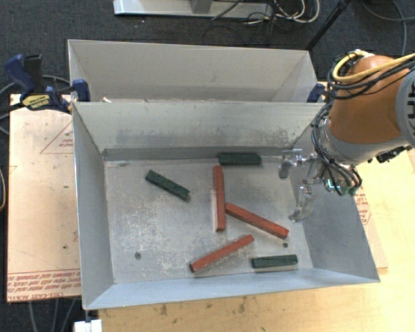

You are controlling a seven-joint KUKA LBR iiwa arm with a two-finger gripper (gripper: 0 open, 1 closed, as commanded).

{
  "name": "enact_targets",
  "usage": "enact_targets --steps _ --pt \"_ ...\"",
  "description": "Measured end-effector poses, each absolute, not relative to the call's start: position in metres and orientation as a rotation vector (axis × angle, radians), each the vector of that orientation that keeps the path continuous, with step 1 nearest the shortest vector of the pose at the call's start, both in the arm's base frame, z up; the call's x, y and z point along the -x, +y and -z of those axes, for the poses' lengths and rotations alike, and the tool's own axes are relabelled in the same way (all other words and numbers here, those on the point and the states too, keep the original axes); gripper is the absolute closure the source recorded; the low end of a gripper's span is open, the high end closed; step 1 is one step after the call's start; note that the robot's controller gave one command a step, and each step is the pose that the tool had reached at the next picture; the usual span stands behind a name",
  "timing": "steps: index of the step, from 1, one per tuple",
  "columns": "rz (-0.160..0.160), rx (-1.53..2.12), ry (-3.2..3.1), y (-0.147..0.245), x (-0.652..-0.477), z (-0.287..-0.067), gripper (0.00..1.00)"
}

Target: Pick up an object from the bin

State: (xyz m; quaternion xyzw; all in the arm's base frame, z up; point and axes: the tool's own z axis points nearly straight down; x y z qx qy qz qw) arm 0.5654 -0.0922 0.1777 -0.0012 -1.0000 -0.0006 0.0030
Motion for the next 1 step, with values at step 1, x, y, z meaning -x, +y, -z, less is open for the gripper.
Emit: enact_targets --steps 1 --pt "0.005 0.053 -3.135 -0.0498 -0.5540 -0.0654 0.00"
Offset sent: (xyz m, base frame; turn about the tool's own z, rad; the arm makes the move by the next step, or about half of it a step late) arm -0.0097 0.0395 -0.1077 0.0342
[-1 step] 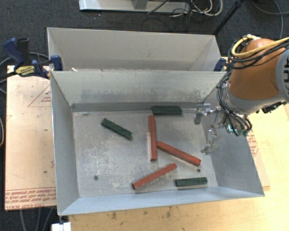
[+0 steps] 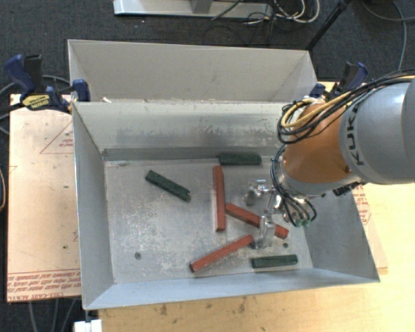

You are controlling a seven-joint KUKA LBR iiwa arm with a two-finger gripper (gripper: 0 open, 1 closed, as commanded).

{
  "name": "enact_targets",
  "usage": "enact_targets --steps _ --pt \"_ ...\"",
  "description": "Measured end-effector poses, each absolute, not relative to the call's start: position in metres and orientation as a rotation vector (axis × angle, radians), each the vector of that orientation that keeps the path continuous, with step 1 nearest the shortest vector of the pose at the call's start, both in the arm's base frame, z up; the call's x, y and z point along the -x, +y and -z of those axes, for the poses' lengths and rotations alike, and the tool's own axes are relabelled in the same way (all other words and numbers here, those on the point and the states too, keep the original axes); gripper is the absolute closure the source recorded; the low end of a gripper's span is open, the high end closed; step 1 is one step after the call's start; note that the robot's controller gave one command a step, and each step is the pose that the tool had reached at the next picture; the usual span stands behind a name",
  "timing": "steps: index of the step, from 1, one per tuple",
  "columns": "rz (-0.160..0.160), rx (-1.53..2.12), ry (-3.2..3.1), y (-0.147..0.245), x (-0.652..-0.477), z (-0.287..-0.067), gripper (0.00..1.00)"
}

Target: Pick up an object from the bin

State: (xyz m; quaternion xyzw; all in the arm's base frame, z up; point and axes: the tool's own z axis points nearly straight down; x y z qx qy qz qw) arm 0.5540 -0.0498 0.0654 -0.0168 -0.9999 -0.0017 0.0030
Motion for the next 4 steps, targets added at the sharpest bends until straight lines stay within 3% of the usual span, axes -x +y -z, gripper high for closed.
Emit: enact_targets --steps 1,2,3,4 --pt "0.003 0.089 -3.141 -0.042 -0.533 -0.101 0.00" --pt "0.002 0.637 -3.080 -0.038 -0.561 -0.101 0.00" --pt "0.004 0.837 -3.027 -0.037 -0.539 -0.070 0.00" --pt "0.002 0.835 -3.030 -0.037 -0.540 -0.071 0.00"
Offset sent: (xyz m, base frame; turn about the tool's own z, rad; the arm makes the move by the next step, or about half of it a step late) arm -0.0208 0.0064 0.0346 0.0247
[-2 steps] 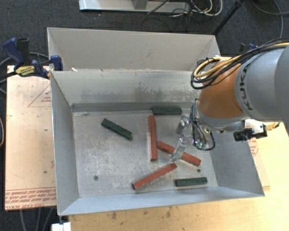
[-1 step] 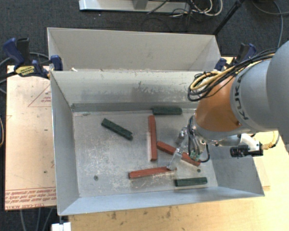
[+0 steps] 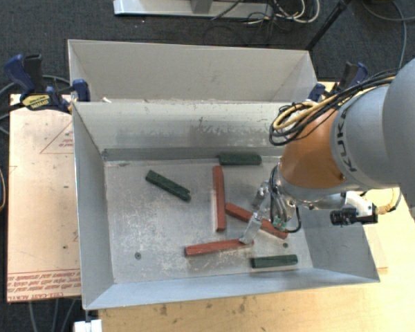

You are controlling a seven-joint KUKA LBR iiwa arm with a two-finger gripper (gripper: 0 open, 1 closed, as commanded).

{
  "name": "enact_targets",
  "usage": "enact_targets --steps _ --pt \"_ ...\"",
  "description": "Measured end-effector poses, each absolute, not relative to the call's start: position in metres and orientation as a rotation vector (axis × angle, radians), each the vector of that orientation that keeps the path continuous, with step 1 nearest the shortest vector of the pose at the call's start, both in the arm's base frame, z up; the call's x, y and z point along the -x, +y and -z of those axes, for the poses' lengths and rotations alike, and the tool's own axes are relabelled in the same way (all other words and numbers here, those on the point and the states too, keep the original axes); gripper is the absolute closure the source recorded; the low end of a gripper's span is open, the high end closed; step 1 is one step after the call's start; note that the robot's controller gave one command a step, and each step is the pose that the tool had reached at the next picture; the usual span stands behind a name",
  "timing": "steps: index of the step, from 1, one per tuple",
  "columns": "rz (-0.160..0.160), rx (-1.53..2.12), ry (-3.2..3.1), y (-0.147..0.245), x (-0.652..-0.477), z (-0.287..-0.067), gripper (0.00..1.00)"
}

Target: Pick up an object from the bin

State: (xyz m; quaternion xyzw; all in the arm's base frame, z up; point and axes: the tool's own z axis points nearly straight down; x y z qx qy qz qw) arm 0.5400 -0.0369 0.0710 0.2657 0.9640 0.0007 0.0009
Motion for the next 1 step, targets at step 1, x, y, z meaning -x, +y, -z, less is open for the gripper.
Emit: enact_targets --steps 1 --pt "-0.003 -0.832 3.025 -0.0366 -0.5406 -0.0716 1.00"
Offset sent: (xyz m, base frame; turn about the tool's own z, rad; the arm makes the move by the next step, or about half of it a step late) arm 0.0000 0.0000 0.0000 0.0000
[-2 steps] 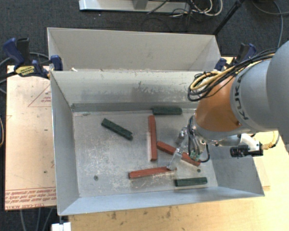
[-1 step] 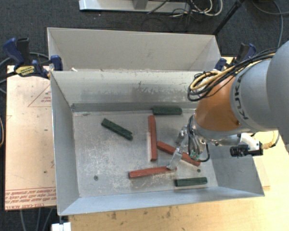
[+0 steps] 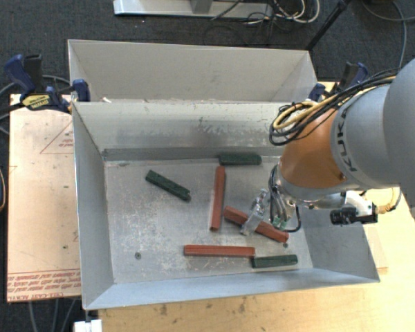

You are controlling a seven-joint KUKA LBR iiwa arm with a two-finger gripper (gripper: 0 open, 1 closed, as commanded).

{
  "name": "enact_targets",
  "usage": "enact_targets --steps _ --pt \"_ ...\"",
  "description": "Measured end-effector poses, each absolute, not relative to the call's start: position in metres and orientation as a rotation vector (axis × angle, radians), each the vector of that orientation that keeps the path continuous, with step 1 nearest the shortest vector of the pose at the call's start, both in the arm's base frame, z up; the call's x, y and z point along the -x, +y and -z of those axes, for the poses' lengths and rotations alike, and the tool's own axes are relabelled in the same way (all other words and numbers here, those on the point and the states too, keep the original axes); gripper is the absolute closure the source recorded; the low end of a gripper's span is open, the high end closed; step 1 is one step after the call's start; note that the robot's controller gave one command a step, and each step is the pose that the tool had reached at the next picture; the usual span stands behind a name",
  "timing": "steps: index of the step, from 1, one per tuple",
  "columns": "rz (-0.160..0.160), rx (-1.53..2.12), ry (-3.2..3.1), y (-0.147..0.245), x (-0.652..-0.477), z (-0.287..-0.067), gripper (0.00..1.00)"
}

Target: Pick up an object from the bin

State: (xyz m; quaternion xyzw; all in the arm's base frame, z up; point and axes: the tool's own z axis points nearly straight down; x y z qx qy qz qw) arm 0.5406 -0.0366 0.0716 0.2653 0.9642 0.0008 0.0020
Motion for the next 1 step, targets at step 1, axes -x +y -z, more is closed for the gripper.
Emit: enact_targets --steps 1 --pt "-0.002 -0.830 3.027 -0.0364 -0.5413 -0.0870 1.00"
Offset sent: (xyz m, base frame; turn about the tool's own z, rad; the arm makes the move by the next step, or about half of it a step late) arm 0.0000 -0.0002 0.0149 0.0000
